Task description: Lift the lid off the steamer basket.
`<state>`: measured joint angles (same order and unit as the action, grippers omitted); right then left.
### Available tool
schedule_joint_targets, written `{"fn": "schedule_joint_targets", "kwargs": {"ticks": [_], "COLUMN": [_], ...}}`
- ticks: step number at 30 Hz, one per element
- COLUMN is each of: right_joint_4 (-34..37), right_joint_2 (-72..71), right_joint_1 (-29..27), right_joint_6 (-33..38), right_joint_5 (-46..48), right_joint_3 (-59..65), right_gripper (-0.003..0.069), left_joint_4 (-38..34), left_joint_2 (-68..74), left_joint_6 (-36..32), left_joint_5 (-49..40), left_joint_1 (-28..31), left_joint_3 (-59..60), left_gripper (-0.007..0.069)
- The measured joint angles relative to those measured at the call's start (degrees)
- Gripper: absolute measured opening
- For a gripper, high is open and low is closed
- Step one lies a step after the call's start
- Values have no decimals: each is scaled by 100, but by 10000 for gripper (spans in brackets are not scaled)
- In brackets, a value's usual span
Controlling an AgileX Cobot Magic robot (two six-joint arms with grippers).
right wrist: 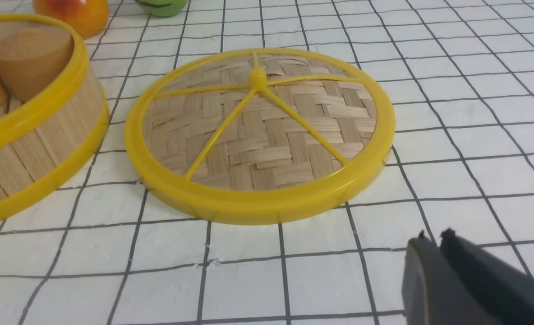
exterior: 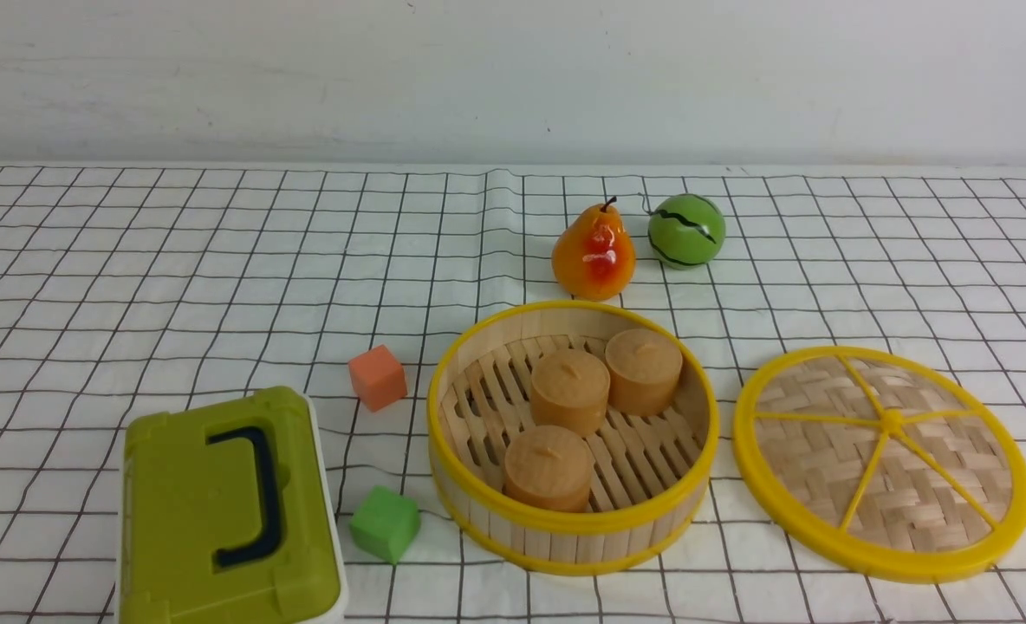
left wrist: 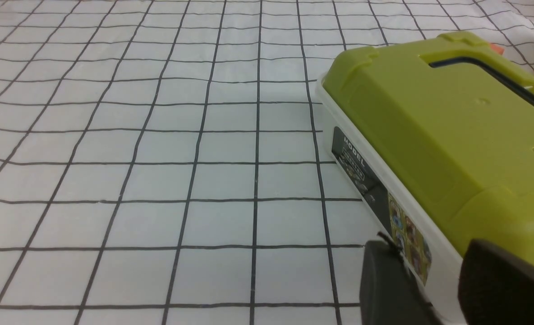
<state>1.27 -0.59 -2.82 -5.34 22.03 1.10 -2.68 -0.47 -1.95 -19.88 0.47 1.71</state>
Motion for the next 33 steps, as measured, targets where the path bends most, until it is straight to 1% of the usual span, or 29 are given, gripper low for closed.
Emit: {"fn": "schedule_joint_targets", "kwargs": {"ticks": [33], "right_joint_4": [0], "right_joint_2": [0], "right_joint_1": [0], "right_joint_6": [0], "right_joint_5": [2], "right_joint_3": [0], "right_gripper": [93], "left_joint_4": [0], "left_joint_2": [0], "left_joint_6": [0], "left_joint_5": [0], "left_joint_1": [0], "left_joint_3": [0], "left_gripper": [240]}}
